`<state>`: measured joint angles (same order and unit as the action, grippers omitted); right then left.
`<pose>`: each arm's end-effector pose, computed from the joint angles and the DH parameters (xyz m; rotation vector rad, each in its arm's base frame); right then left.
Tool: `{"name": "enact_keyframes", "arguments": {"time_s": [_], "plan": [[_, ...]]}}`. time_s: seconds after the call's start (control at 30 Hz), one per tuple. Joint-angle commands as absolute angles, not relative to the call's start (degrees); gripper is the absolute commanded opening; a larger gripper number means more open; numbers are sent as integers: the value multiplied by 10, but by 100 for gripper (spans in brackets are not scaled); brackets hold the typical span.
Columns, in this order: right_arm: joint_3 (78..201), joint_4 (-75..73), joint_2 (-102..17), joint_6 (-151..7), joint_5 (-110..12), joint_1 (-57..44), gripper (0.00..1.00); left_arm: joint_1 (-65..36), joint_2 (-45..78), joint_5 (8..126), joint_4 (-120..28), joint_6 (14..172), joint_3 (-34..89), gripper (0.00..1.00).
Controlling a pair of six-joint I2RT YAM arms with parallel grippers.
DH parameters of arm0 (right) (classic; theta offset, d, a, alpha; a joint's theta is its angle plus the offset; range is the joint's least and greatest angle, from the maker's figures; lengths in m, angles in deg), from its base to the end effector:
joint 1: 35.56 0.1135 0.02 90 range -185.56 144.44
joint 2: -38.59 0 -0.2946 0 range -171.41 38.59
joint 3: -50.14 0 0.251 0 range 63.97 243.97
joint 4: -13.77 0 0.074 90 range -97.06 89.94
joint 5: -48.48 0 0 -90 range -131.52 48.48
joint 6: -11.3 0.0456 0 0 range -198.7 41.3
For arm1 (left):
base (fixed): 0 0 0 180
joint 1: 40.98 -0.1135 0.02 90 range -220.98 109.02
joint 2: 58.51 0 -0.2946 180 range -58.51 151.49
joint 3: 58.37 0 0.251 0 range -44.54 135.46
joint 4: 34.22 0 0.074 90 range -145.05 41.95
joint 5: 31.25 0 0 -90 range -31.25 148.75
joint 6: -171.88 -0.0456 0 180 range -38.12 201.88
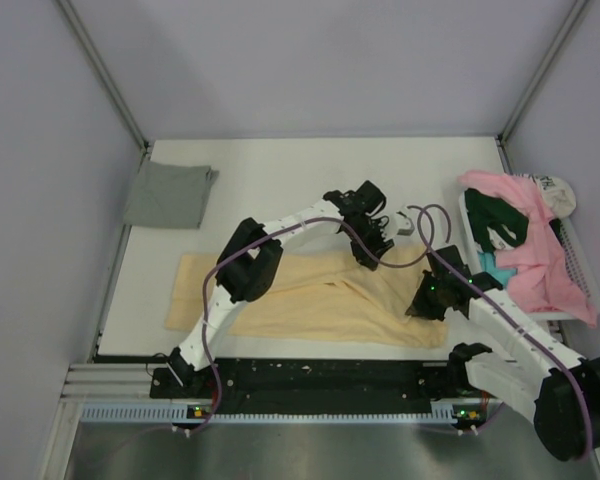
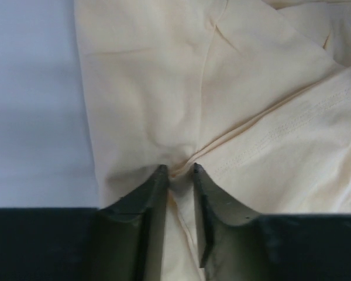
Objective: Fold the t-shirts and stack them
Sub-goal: Fold the other side of the tshirt into a rectangle
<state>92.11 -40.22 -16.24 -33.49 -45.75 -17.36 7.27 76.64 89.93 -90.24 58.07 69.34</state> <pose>0.1338 0.0475 0.1886 0.6356 2.7374 0.3908 0.3341 -0.4098 0.1877 1.7173 2.0616 -0.8638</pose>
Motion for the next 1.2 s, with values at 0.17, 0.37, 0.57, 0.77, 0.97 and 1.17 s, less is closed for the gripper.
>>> {"name": "enact_keyframes", "arguments": {"time_s": [0.17, 0.37, 0.57, 0.77, 0.97, 1.17], "plan": [[924, -404, -139, -334, -450, -175, 0, 82, 729, 914, -929, 549, 691, 0], [939, -423, -129, -337, -452, -175, 0, 81, 690, 933, -947, 550, 694, 0], [957, -494, -73, -329, -473, -172, 0, 82, 593, 972, -942, 589, 608, 0], [960, -509, -129, -383, -572, -152, 0, 83, 528, 1045, -939, 590, 464, 0], [972, -508, -187, -400, -577, -111, 9, 83, 525, 1047, -937, 518, 402, 0], [987, -547, -151, -411, -577, -108, 32, 84, 538, 1082, -975, 401, 373, 13]]}}
